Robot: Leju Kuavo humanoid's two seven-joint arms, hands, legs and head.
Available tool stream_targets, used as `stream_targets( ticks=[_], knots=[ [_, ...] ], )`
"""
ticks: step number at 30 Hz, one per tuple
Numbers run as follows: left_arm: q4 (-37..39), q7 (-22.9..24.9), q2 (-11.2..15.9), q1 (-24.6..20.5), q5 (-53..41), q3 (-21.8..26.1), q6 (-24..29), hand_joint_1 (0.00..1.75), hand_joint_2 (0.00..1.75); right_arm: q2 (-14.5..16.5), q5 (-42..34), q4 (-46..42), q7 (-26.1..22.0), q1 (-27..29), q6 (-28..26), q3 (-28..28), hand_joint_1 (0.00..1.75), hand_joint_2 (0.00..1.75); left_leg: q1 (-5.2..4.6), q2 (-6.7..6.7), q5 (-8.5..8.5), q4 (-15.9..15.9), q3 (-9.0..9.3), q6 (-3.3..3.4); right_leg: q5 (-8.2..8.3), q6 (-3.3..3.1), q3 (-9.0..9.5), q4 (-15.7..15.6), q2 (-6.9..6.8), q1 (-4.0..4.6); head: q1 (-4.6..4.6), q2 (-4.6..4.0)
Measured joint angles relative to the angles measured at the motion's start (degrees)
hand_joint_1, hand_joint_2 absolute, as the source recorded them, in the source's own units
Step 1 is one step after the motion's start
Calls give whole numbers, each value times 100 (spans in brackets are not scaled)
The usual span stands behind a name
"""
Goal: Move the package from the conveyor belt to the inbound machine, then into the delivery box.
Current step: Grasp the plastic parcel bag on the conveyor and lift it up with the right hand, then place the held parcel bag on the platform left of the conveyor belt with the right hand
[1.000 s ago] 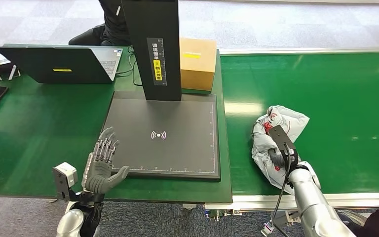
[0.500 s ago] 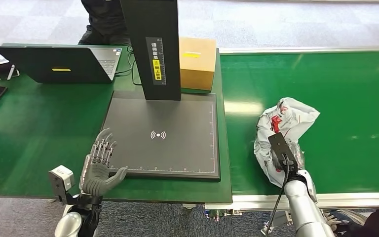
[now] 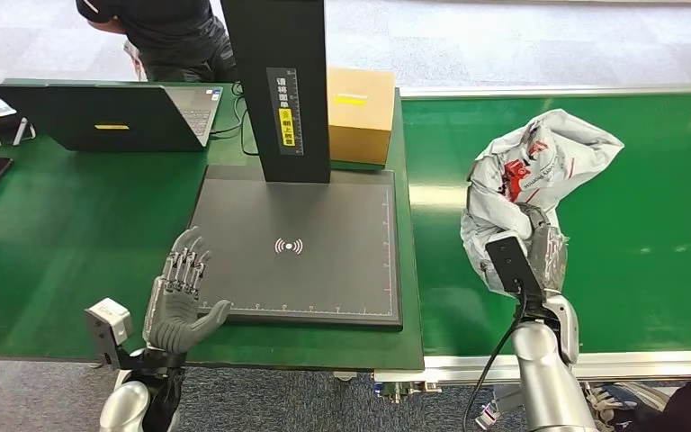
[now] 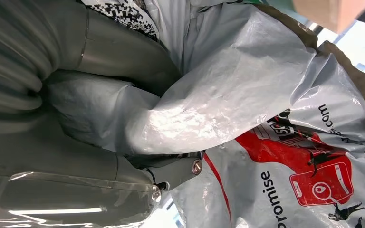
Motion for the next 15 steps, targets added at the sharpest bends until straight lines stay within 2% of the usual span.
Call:
stream_targets(
  ticks=[5, 15],
  knots=[
    [5, -71, -1, -58, 5, -14, -2, 0, 175, 9, 130, -125, -65, -61, 384, 357, 175, 175, 0, 1, 0, -1, 0, 0, 0, 0, -1, 0, 1, 1, 0, 0],
    [15, -101, -1, -73, 11, -31, -2, 0, 175, 9, 183, -120, -65, -171, 413, 679, 175, 175, 0, 0, 0, 0, -2, 0, 0, 0, -2, 0, 1, -1, 1, 0]
  ],
)
